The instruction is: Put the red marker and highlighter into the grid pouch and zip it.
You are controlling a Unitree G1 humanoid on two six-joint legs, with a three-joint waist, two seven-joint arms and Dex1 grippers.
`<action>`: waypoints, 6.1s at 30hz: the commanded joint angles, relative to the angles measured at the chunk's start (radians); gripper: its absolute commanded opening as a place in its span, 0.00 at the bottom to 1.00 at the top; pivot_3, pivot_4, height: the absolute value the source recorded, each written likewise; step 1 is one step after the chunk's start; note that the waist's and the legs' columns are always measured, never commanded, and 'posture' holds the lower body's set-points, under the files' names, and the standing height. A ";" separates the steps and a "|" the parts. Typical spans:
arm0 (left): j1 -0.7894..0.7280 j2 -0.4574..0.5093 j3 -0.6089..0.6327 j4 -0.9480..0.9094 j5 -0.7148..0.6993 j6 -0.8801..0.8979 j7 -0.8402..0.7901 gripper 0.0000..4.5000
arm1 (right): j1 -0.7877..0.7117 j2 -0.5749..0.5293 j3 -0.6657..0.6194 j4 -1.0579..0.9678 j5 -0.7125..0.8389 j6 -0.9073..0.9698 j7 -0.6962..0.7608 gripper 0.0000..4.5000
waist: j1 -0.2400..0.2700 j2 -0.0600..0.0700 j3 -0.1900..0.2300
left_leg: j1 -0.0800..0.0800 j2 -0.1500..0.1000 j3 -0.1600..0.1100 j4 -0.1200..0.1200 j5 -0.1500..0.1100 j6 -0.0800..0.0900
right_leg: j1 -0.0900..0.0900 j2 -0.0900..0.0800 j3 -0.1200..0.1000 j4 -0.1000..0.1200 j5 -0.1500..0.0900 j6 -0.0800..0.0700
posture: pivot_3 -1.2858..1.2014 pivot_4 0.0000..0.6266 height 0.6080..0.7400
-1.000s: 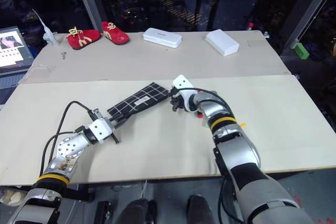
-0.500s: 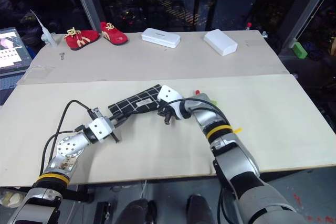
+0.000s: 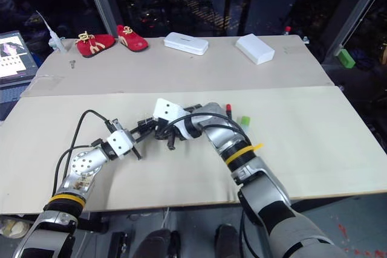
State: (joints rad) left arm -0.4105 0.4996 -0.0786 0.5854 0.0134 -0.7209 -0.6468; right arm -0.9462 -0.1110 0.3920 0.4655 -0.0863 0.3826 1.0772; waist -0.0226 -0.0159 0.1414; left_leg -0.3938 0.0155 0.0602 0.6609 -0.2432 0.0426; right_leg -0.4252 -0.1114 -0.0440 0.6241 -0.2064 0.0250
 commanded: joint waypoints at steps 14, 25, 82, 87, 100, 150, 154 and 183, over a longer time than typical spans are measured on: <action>0.009 -0.017 0.022 -0.030 -0.018 0.004 0.020 0.00 | 0.275 -0.396 -0.189 -0.652 0.306 0.441 0.144 0.74 | 0.009 0.000 0.000 | -0.005 0.000 -0.003 0.000 0.000 0.000 | 0.000 -0.001 -0.004 -0.005 0.000 0.000 | 0.52 0.24 1.00; 0.025 -0.033 0.022 -0.046 -0.015 0.009 0.034 0.00 | 0.352 -0.423 -0.466 -0.779 0.241 0.682 -0.367 0.74 | 0.019 0.000 0.000 | -0.003 0.000 -0.002 0.000 0.000 -0.001 | 0.001 0.000 -0.004 -0.011 0.002 -0.001 | 0.52 0.24 1.00; 0.054 -0.077 0.023 -0.057 0.009 0.005 0.083 0.00 | 0.387 -0.233 -0.492 -0.422 0.137 0.661 -0.959 0.35 | 0.016 0.000 0.000 | -0.002 0.000 -0.002 0.000 0.000 0.000 | 0.004 0.001 -0.002 -0.012 0.003 0.000 | 0.52 0.24 1.00; 0.055 -0.075 0.026 -0.063 0.008 0.006 0.083 0.00 | 0.374 -0.256 -0.522 -0.401 0.133 0.629 -0.985 0.23 | 0.021 0.000 0.000 | -0.002 0.000 -0.002 0.001 0.000 0.000 | 0.003 0.001 -0.002 -0.012 0.003 0.000 | 0.52 0.24 1.00; 0.062 -0.077 0.019 -0.141 -0.039 0.055 0.034 0.00 | 0.351 -0.454 -0.344 -0.537 0.158 0.048 -0.511 0.23 | 0.002 0.001 0.001 | -0.004 0.000 -0.001 0.000 0.000 0.001 | 0.000 0.002 0.000 -0.013 0.003 0.000 | 0.52 0.24 1.00; 0.128 -0.036 0.020 -0.282 -0.063 0.130 -0.030 0.00 | 0.157 -0.454 -0.045 -0.181 -0.183 -0.680 -0.255 0.23 | 0.010 0.000 0.001 | -0.001 0.001 0.002 0.001 0.000 0.001 | 0.002 0.003 0.002 -0.012 0.003 0.000 | 0.52 0.24 1.00; 0.130 -0.041 0.019 -0.283 -0.061 0.129 -0.031 0.00 | 0.146 -0.429 -0.024 -0.168 -0.201 -0.696 -0.247 0.23 | 0.010 0.000 0.001 | -0.001 0.001 0.003 0.001 0.000 0.001 | 0.002 0.003 0.002 -0.012 0.003 0.000 | 0.52 0.24 1.00; 0.130 -0.043 0.029 -0.274 -0.064 0.123 -0.023 0.00 | 0.084 -0.431 -0.051 -0.010 -0.206 -0.715 -0.252 0.23 | 0.010 0.001 0.001 | 0.000 0.001 0.003 0.001 0.000 0.001 | 0.002 0.003 0.003 -0.012 0.003 0.000 | 0.52 0.24 1.00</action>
State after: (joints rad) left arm -0.2686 0.4529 -0.0606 0.3277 -0.0409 -0.5697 -0.6771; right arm -0.8283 -0.5525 0.3420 0.4489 -0.2886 -0.3029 0.8409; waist -0.0122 -0.0154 0.1422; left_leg -0.3936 0.0166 0.0636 0.6622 -0.2435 0.0437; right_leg -0.4232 -0.1089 -0.0410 0.6125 -0.2032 0.0250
